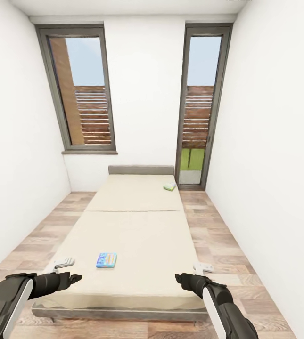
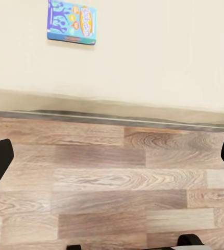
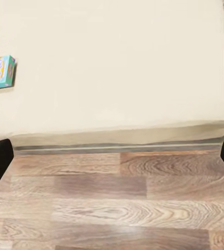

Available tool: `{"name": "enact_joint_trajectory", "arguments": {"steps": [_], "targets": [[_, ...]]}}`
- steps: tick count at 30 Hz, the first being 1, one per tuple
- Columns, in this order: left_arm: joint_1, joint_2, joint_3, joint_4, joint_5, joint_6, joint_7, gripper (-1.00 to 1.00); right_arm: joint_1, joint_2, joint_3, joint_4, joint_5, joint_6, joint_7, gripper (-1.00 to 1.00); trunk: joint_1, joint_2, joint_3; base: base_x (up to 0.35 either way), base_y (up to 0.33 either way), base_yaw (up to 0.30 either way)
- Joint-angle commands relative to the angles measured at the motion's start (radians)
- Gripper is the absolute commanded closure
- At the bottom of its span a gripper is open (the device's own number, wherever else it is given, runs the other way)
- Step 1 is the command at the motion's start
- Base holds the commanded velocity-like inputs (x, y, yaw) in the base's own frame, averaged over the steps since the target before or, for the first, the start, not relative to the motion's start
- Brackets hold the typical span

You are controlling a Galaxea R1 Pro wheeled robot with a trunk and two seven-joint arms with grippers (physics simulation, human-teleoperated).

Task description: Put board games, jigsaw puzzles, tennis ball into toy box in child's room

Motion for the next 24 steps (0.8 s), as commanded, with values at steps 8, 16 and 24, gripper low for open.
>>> {"name": "enact_joint_trajectory", "arguments": {"steps": [8,16,24], "targets": [[-0.001,0.000,0.002,0.000,0.009,0.007,0.003,-1.00,-0.001,0.000,0.000,-0.001,-0.005,0.006,-0.001,-1.00,0.001,-0.002,-0.001,0.090,0.091,-0.027],[-0.001,0.000,0.002,-0.001,0.009,0.007,0.002,-1.00,0.000,0.000,-0.001,-0.001,-0.005,0.005,0.000,-1.00,0.001,-0.002,-0.001,0.077,0.114,-0.001],[-0.001,0.000,0.001,0.000,0.009,0.007,0.002,-1.00,-0.001,0.000,-0.001,-0.001,-0.005,0.005,0.000,-1.00,0.001,-0.002,-0.001,0.117,0.111,0.000]]}}
